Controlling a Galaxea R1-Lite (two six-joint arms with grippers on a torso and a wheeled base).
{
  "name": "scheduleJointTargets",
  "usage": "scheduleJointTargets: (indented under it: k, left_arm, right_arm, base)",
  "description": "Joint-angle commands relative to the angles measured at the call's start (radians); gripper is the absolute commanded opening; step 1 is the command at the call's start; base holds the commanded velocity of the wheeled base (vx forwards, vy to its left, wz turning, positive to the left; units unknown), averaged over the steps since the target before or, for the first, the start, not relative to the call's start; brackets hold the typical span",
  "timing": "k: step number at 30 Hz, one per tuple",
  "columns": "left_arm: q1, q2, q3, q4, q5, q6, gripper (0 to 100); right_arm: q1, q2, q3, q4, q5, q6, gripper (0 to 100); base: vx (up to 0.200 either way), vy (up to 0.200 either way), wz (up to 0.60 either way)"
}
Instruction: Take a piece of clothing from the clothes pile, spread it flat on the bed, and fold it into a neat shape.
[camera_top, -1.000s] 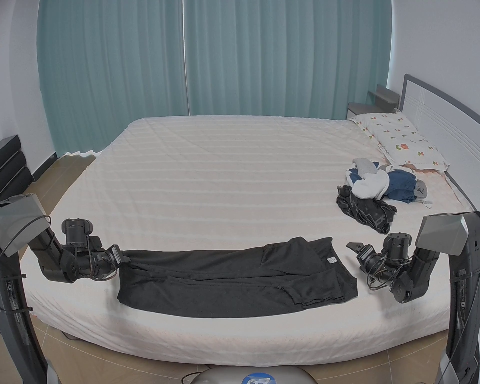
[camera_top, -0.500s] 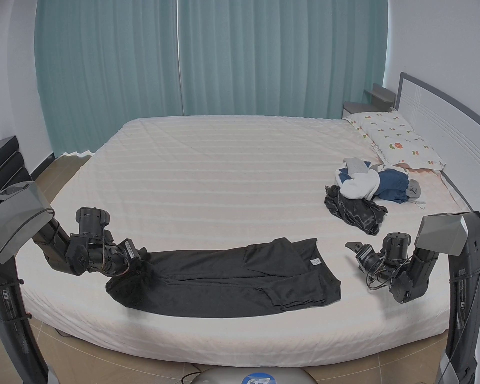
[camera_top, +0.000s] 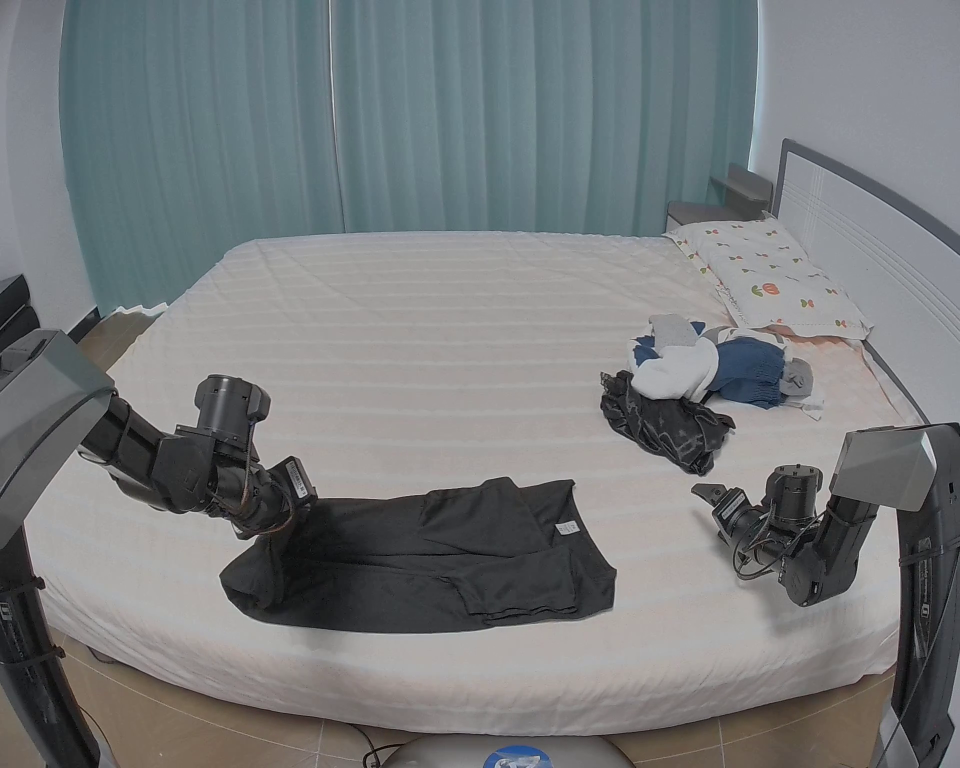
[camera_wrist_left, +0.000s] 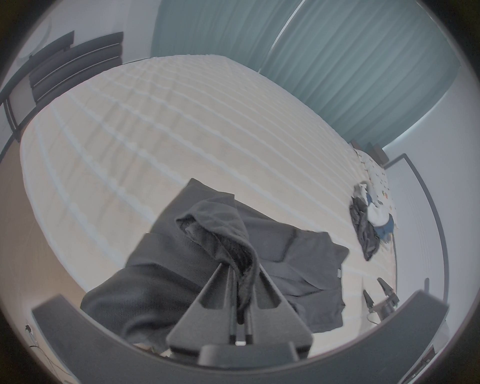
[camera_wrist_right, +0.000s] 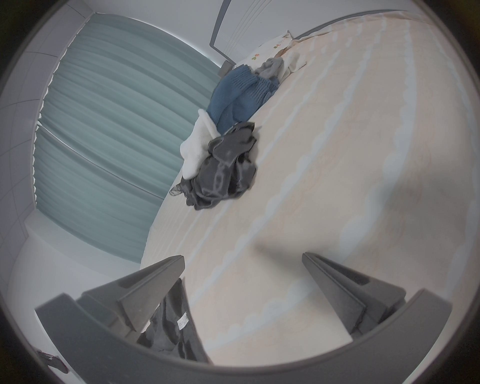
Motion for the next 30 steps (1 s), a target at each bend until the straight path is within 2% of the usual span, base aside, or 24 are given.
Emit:
scheduleJointTargets:
  k: [1,6,11,17,27,30]
  left_arm:
    - [-0.062,-0.002,-0.062,0.046,0.006,-0.01,0]
    - [-0.108,-0.001,-0.109,0.111,0.007,-0.012,0]
    - [-0.162,0.034,-0.22,0.184,0.012,-0.076,0]
    - [-0.199,0.106,-0.329,0.267,0.017,-0.093,0]
    - [-0.248,0.225,-0.453,0.273,0.018,-0.156,0]
    - [-0.254,0.255,-0.493,0.275,0.024,-0.191,0]
  right_arm:
    - [0.0,0.002,0.0,0.0,0.001,-0.001,100]
    - [0.0,0.002,0.0,0.0,0.001,-0.001,100]
    - [0.0,0.002,0.0,0.0,0.001,-0.001,100]
    - [0.0,0.002,0.0,0.0,-0.001,-0.001,100]
    - [0.0,0.002,0.0,-0.001,-0.001,-0.001,100]
    - [0.002,0.006,0.0,-0.001,-0.001,-0.001,100]
  base:
    - [0.0,-0.2,0.0]
    - [0.0,-0.2,0.0]
    - [0.0,-0.2,0.0]
    - [0.0,-0.2,0.0]
    - [0.0,-0.2,0.0]
    - [0.0,0.0,0.0]
